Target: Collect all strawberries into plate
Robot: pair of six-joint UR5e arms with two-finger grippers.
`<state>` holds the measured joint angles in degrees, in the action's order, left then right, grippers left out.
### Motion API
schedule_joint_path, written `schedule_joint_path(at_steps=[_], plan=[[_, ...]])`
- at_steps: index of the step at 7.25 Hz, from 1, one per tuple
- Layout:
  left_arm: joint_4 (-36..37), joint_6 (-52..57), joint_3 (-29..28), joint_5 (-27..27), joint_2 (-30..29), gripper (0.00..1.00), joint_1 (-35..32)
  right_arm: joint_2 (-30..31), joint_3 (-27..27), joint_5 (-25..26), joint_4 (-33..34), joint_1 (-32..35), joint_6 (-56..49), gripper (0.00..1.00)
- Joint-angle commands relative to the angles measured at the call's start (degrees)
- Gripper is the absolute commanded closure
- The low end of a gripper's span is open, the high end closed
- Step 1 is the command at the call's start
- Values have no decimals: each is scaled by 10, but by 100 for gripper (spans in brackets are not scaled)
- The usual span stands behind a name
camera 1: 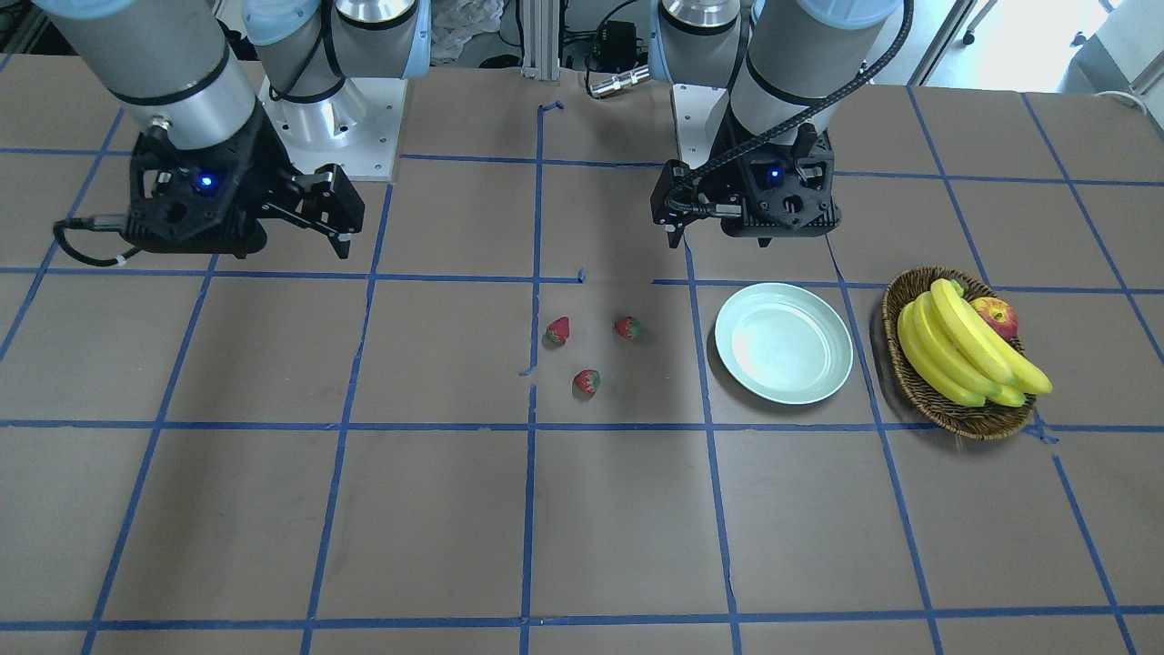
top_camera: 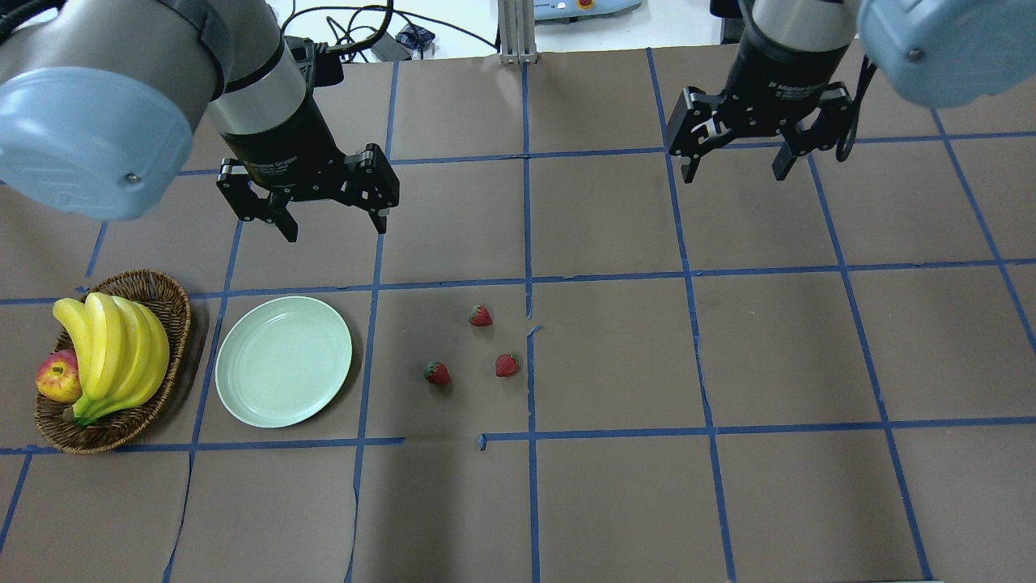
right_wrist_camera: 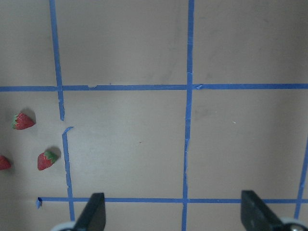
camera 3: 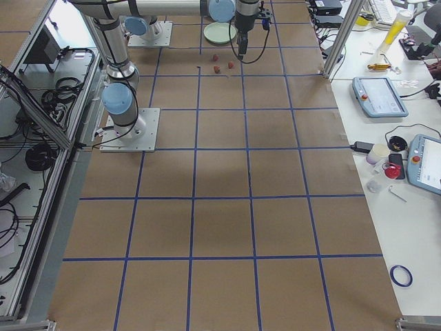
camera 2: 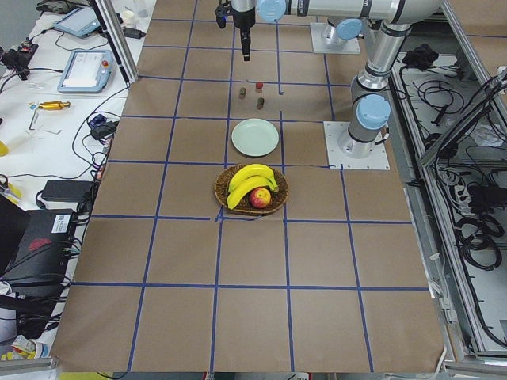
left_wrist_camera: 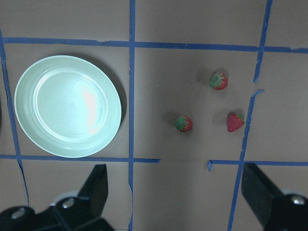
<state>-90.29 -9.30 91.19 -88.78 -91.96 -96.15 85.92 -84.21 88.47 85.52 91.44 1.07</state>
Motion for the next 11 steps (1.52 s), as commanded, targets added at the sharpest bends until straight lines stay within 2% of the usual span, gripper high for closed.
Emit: schedule_joint_path(at_steps=[1, 3, 5, 6, 8, 9, 11], plan=[[2, -1, 0, 0, -4, 0, 0, 19, 5, 1, -4, -3, -8, 0], [13, 0, 11, 2, -11, 0, 0, 20, -24, 3, 48, -4, -8, 0], [105, -1, 90, 1, -10, 0, -18, 24, -27, 18, 59, -5, -5, 0], [147, -9, 126, -2, -17, 7, -53, 25, -24, 14, 49, -5, -2, 0], [276, -26, 230, -1, -48, 9, -69, 24, -23, 13, 47, -5, -2, 0], [342, -25, 265, -1, -75, 13, -68, 25, -23, 13, 47, -5, -1, 0], [362, -26, 269, -1, -127, 20, -68, 24, -24, 11, 47, -5, -1, 0]])
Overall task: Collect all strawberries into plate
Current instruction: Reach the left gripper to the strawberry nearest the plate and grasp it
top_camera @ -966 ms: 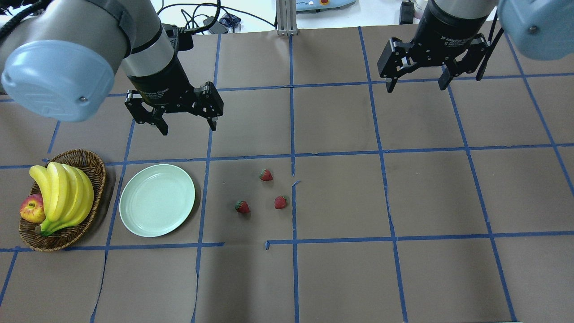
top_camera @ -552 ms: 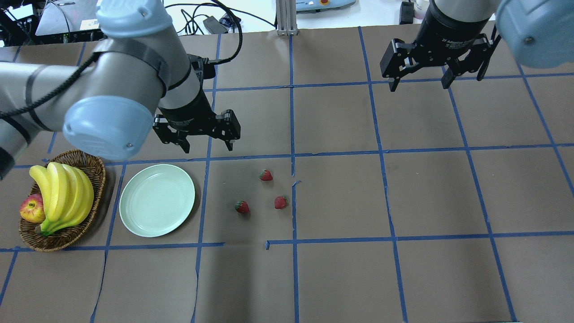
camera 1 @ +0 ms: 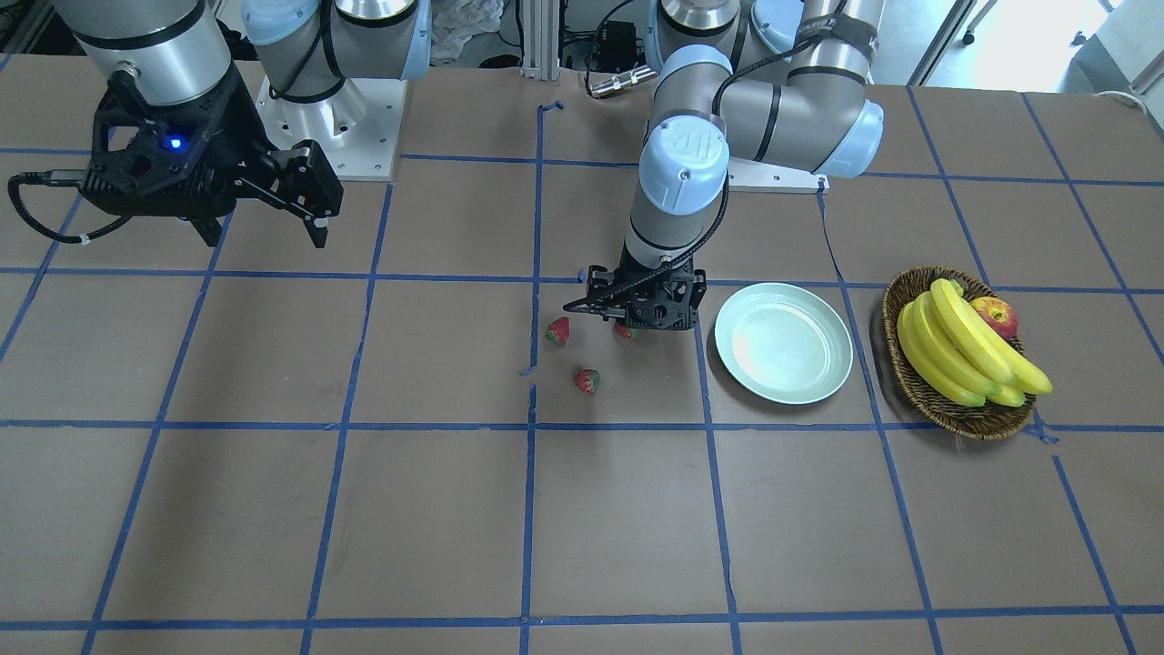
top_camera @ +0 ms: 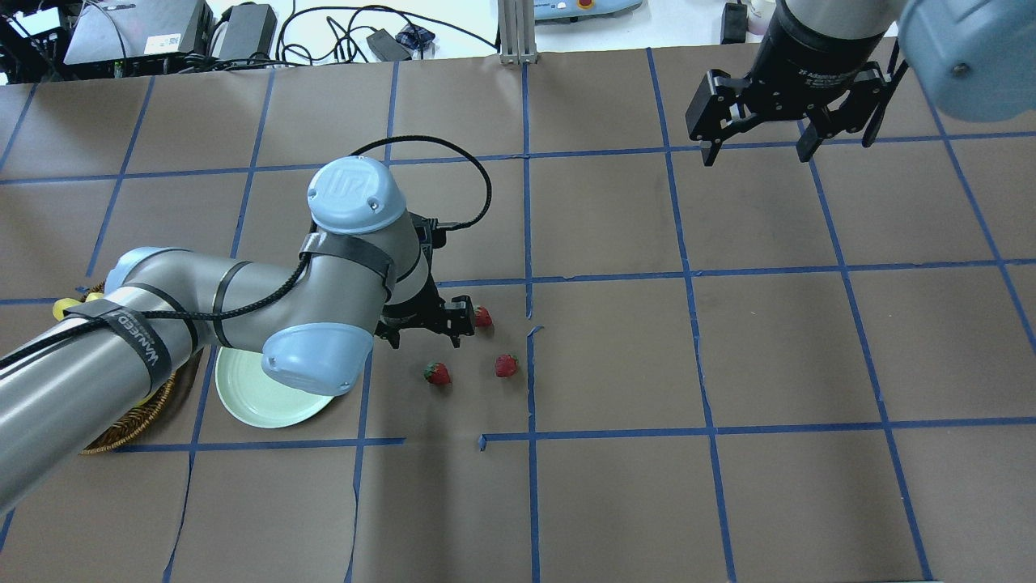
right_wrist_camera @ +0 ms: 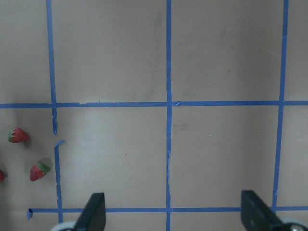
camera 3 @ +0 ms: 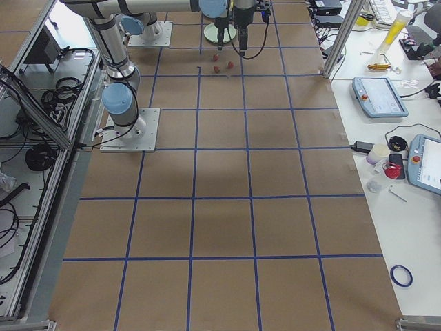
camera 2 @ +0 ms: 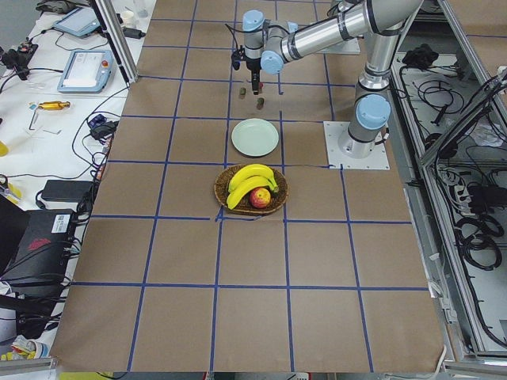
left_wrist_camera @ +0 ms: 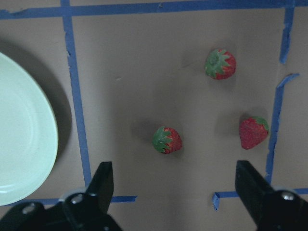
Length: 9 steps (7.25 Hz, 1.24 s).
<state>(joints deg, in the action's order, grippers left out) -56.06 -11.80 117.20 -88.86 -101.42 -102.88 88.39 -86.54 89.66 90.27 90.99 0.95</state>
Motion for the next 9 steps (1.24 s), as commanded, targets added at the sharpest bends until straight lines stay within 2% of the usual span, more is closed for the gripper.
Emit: schedule_joint_path(at_steps=[1, 3, 4, 5, 6, 7, 9], plan=[[31, -2, 8, -1, -48, 20, 0, -1, 0, -1, 1, 0, 0, 0], [32, -10, 8, 6, -58, 20, 0, -1, 0, -1, 1, 0, 2, 0], [31, -23, 11, 5, -61, 36, 0, -1, 0, -2, 1, 0, 2, 0], [31, -34, 10, 4, -61, 62, 0, 0, 0, -2, 1, 0, 2, 0], [26, -38, 10, 4, -61, 81, 0, 0, 0, -2, 1, 0, 2, 0], [13, -44, 10, 4, -62, 92, 0, 0, 0, -3, 1, 1, 2, 0], [-11, -36, -31, -2, -53, 91, 6, 0, 0, -3, 2, 1, 2, 0]])
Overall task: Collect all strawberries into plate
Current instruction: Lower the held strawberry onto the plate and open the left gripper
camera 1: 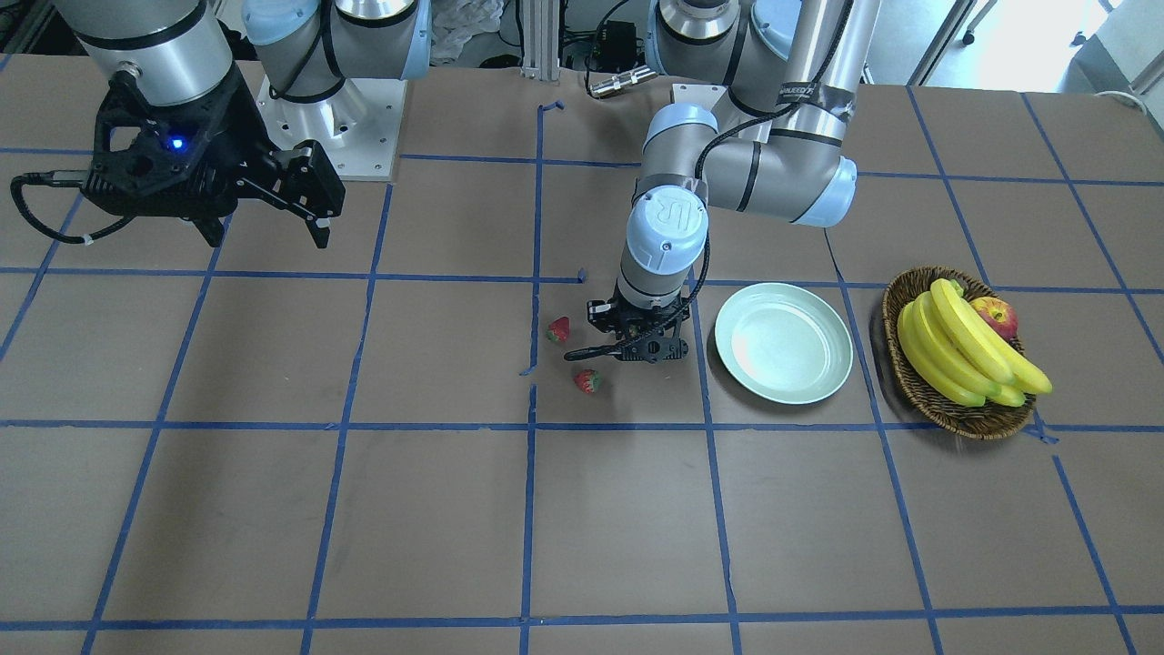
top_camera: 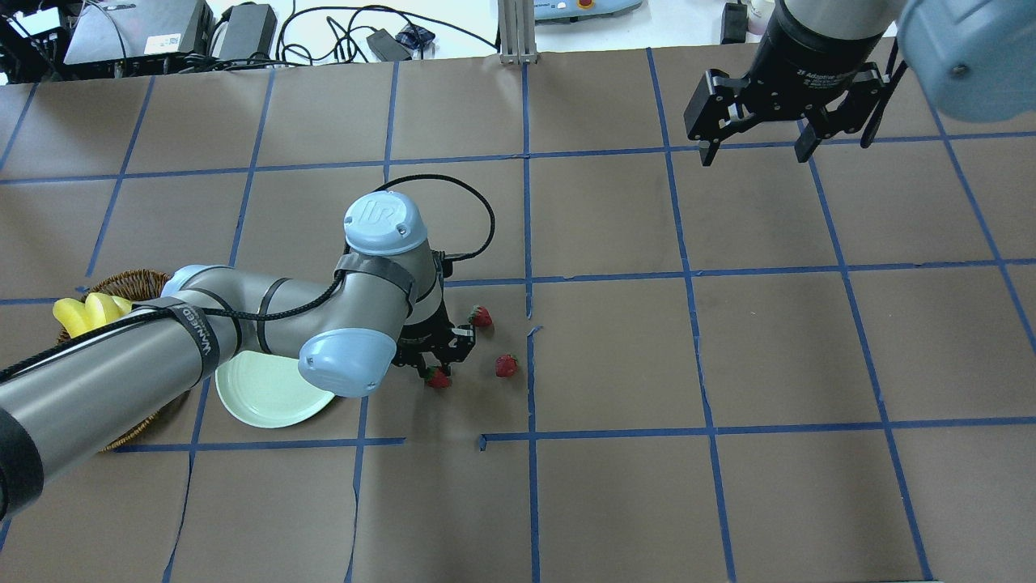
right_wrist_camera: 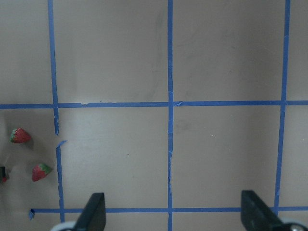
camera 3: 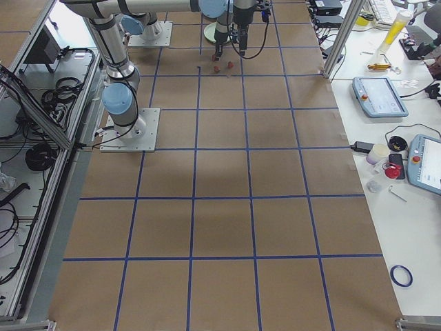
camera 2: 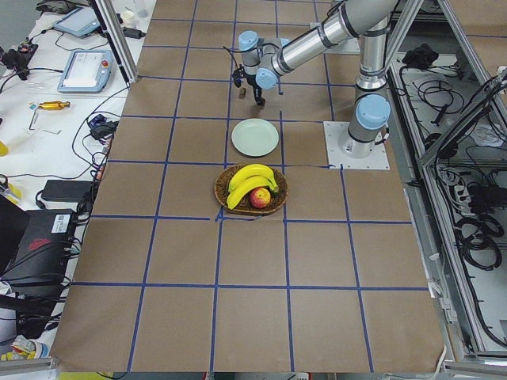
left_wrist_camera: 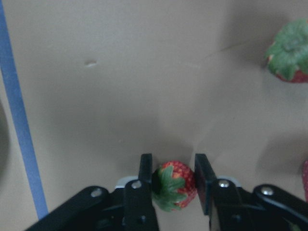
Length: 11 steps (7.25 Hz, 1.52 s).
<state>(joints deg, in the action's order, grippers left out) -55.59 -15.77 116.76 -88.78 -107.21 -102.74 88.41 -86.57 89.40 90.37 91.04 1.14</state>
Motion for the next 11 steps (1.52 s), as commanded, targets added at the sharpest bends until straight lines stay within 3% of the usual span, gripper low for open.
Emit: schedule_joint_path(at_steps=[1, 2, 4, 5, 6, 7, 9, 11], plan=[[-78, 38, -67, -13, 16, 91, 28, 0, 0, -1, 1, 0, 0, 0], [-134, 95, -86, -30, 23, 90, 79, 0, 0, -1, 1, 0, 1, 0], [-145, 199, -46, -73, 32, 85, 179, 0, -2, -1, 2, 0, 0, 0], [-140, 211, -20, -73, 32, 46, 201, 0, -2, -1, 2, 0, 1, 0], [-139, 190, -15, -69, 31, 0, 199, 0, -2, -1, 2, 0, 1, 0], [-131, 163, -20, -64, 35, 0, 191, 0, -2, -1, 2, 0, 0, 0], [-65, -33, -70, 18, 27, 0, 95, 0, -2, -1, 2, 0, 2, 0], [24, -121, -89, 27, -14, 1, 21, 0, -3, -1, 2, 0, 2, 0]])
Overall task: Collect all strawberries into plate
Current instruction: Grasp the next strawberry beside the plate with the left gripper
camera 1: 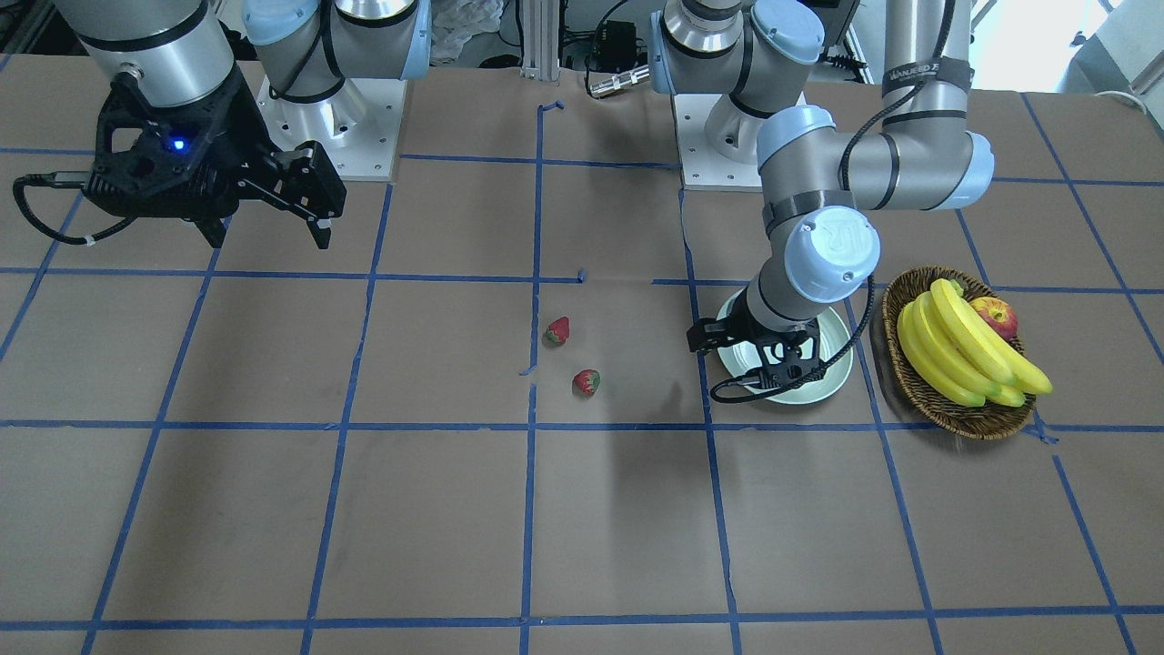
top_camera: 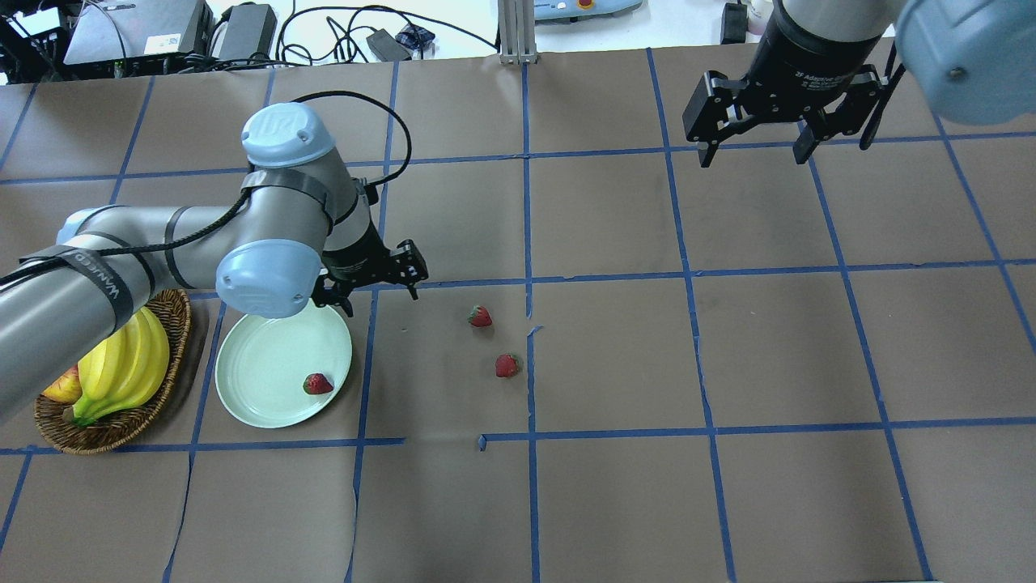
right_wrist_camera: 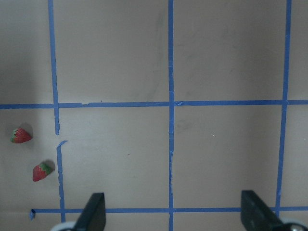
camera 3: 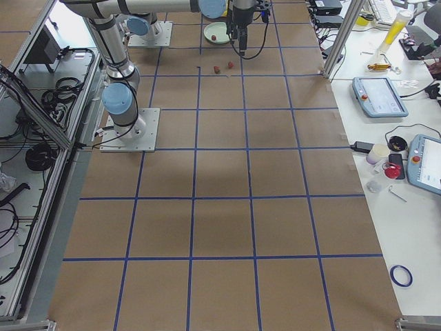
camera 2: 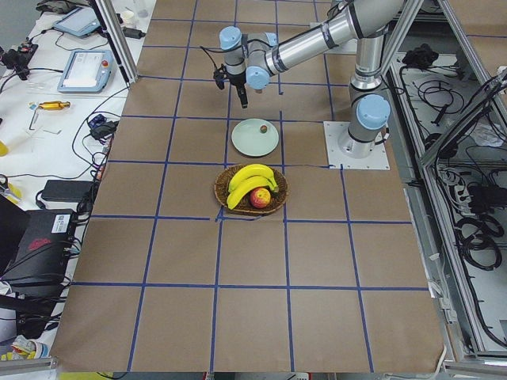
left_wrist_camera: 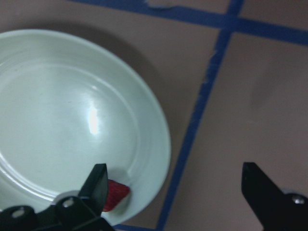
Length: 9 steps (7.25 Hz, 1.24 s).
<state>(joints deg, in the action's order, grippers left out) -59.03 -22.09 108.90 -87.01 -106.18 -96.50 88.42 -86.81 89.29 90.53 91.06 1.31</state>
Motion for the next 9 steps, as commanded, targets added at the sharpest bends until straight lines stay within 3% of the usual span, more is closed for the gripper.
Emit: schedule_joint_path(at_steps=[1, 3, 4, 5, 6, 7, 9], plan=[[96, -91, -11, 15, -56, 3, -63, 0, 0, -1, 0, 1, 0, 0], [97, -109, -10, 12, -91, 11, -90, 0, 0, -1, 0, 0, 0, 0], [97, -112, -10, 11, -98, 28, -91, 0, 0, 0, 0, 0, 0, 0], [100, -112, -11, 11, -100, 67, -91, 0, 0, 0, 0, 0, 0, 0], [101, -107, -12, 11, -99, 99, -91, 0, 0, 0, 0, 0, 0, 0], [98, -92, -13, 9, -84, 100, -91, 0, 0, 0, 0, 0, 0, 0], [14, 47, -7, -72, -40, 100, -28, 0, 0, 0, 0, 0, 0, 0]])
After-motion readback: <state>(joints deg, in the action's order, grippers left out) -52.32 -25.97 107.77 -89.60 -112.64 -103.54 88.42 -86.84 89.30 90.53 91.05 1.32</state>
